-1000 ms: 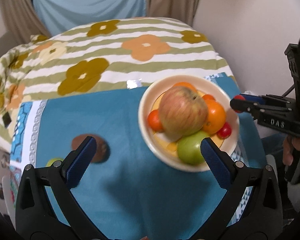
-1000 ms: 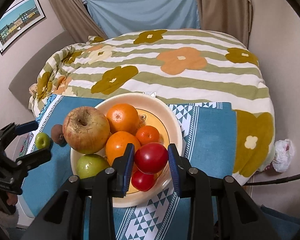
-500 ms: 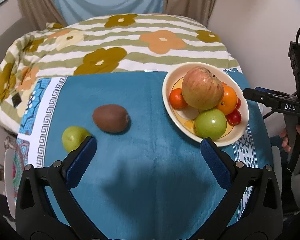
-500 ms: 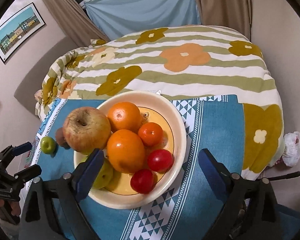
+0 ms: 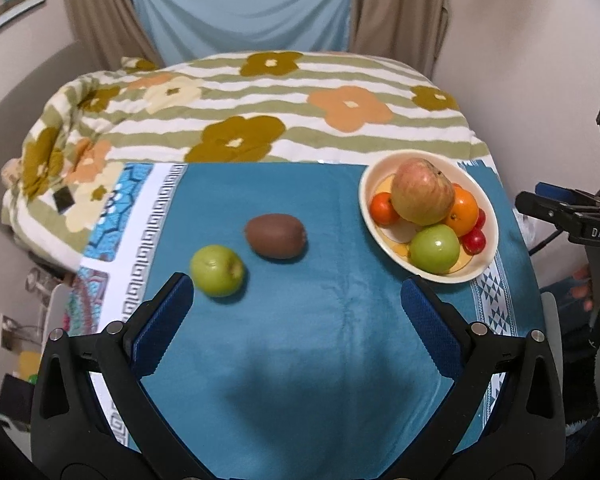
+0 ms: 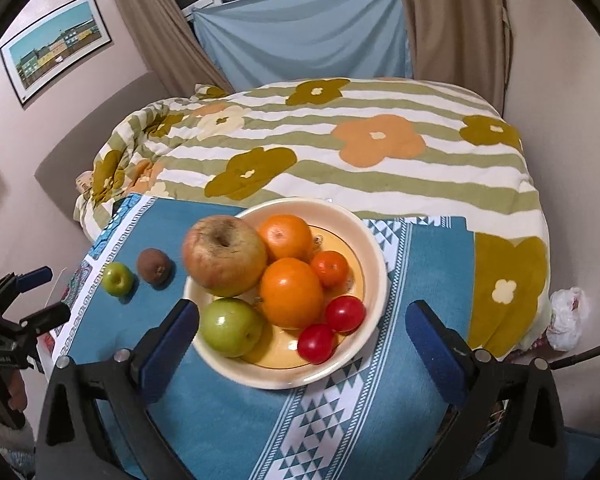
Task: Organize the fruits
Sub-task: 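Move both tools toward the green apple and the kiwi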
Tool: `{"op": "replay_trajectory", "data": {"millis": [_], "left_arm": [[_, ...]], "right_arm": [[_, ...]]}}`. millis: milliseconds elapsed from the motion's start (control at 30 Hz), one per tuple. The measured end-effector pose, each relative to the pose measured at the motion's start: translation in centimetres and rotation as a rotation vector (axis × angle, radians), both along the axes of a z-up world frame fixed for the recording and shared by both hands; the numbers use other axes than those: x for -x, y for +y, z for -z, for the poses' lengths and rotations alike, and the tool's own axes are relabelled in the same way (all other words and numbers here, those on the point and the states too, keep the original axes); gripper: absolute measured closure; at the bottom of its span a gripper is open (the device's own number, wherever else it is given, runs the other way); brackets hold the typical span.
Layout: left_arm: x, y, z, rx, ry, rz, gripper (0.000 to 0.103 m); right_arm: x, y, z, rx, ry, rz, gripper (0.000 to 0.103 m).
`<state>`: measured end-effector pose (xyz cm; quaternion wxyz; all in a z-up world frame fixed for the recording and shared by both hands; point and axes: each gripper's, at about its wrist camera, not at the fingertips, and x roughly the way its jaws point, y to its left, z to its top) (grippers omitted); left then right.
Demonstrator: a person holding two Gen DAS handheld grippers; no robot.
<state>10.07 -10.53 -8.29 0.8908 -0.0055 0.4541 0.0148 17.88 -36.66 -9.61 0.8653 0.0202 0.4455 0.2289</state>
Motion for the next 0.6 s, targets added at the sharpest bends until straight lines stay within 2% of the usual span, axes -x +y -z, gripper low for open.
{"op": "replay_trajectory", "data": {"millis": [133, 367, 600], "left_arm": [[1.4, 1.9, -0.8, 0.0, -0.014, -0.043, 0.0], [2.8, 5.0, -0.5, 0.017, -0.007, -0.098, 0.0], [2.0, 8.0, 0.3, 0.045, 0.024, -0.079, 0.0]], "right_arm": [[0.3, 1.8, -1.2, 0.036, 0.009, -0.05, 0.0], [0.3, 5.7, -2.2, 0.022, 0.017, -0.153, 0.0], [-0.3, 11.7, -2.4, 0.106, -0.011, -0.214, 0.0]]}}
